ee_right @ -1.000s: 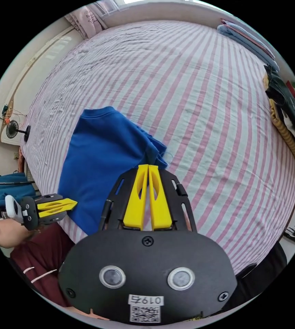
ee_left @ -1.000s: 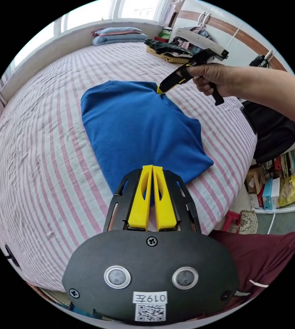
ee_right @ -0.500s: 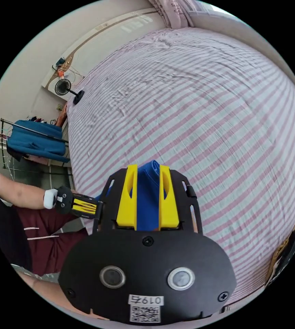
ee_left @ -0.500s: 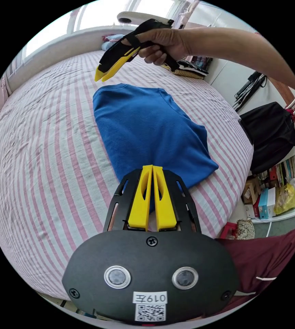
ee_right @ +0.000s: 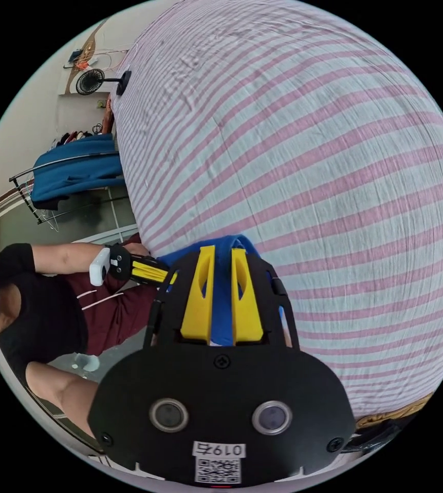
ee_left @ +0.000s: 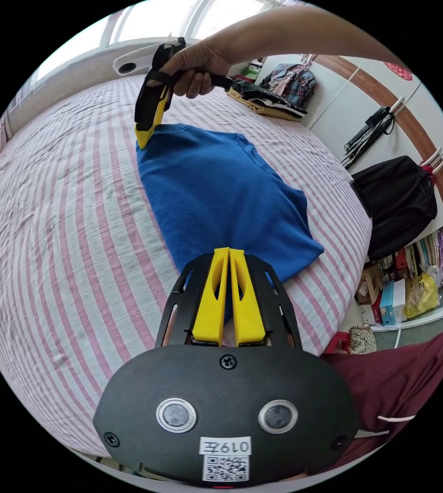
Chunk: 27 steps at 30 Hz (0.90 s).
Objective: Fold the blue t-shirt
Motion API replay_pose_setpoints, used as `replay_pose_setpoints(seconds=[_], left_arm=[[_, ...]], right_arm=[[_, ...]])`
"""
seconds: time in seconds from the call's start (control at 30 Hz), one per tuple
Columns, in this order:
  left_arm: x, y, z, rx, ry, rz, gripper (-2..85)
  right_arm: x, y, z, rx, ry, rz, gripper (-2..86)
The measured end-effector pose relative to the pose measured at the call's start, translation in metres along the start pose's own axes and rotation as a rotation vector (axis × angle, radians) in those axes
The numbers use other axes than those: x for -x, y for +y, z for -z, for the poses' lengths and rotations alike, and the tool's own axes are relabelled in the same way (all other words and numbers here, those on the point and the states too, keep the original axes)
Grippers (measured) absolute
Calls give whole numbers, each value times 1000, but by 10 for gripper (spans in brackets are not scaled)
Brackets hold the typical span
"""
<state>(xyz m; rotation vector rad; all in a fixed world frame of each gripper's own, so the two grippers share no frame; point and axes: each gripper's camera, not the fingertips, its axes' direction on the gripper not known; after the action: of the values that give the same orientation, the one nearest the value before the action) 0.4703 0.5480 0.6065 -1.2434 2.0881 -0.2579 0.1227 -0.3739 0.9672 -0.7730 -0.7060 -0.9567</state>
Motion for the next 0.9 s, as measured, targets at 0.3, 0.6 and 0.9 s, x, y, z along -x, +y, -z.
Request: replay_pose_setpoints(seconds=[0.3, 0.6, 0.9], left_arm=[[3, -10, 14, 35, 15, -1, 6], [-2, -18, 31, 46, 27, -1, 5], [-15, -24, 49, 39, 12, 4, 5]], right_arm=[[-17, -9, 6, -23, -14, -13, 31], [-15, 19, 26, -23, -107, -79, 69], [9, 46, 1, -87, -1, -90, -5]])
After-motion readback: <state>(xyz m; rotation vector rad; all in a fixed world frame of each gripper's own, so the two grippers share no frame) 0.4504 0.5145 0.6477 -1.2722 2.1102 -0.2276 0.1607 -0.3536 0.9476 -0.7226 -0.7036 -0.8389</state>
